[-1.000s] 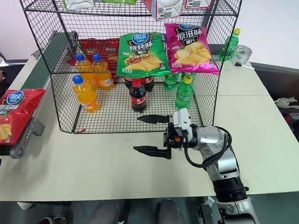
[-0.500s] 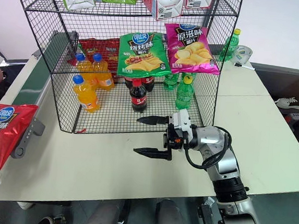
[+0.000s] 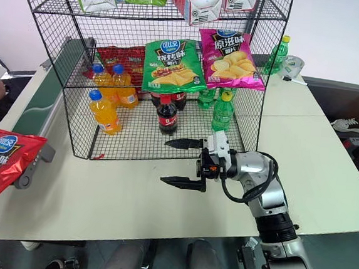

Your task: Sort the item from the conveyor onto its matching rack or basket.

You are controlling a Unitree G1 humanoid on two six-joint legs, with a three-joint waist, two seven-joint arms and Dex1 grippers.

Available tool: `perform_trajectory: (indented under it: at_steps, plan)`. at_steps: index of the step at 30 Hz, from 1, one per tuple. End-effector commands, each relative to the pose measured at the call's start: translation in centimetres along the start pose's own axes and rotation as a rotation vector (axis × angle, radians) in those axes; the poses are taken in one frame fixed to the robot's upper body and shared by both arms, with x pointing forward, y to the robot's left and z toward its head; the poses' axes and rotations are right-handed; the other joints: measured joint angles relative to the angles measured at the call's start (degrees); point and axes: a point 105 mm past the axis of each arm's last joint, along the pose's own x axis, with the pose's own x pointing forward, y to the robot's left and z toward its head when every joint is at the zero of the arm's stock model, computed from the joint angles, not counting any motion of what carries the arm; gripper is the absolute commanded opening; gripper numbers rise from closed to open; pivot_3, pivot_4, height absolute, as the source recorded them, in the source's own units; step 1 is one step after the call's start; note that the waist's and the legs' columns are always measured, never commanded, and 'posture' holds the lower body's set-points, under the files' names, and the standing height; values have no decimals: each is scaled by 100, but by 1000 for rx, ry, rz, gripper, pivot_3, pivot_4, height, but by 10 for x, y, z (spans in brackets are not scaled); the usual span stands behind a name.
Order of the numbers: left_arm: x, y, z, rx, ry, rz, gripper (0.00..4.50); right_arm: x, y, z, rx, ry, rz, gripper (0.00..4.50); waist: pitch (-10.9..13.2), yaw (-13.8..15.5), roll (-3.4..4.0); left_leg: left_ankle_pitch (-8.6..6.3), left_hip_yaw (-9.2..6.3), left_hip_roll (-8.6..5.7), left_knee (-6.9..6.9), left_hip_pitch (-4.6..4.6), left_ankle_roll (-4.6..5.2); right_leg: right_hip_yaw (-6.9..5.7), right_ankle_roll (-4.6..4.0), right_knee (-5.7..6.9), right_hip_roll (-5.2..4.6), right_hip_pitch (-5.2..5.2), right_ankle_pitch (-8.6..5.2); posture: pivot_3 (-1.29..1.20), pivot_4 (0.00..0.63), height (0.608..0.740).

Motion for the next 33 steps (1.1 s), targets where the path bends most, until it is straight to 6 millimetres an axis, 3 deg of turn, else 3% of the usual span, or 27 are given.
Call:
perform_trajectory:
  at_steps: [1,3,12,15,21,28,33]
  plan:
    - [-2,19,6,10,-23,56,56,-2,-2,7,-44,-4,5,4500,-2,-8,-4,0,0,0,0,0,0,0,0,0,0,-1,0,0,150,740]
    - [-5,22,9,17,-33,63,56,-4,-3,9,-43,-6,2,4500,-3,-16,-4,0,0,0,-2,0,0,1,0,0,0,-2,0,0,150,740]
    - [-17,66,68,32,-203,132,56,-16,-8,6,-43,6,-41,4500,-6,3,-5,0,2,1,-1,0,0,1,-2,-4,-2,2,-1,0,150,740]
    - [-20,68,88,29,-268,109,56,-24,-13,12,-52,-2,-69,4500,-6,-6,-6,0,3,1,-1,-1,0,1,-2,-5,-2,2,-1,0,150,740]
    - [-26,74,104,-11,-310,75,56,-44,-23,34,-33,-72,-156,4500,-4,-12,-3,0,4,1,-3,-1,0,2,-2,-9,0,2,-1,0,150,740]
    - [-24,78,149,-4,-448,71,56,-49,-20,30,-20,-68,-186,4500,-4,5,-3,0,4,1,0,-2,0,1,-2,-13,-1,7,-1,0,150,740]
    - [-11,96,173,44,-534,123,56,-51,-21,31,-10,-89,-209,4500,-4,1,-1,0,3,1,2,0,1,0,-2,-11,3,9,-1,0,150,740]
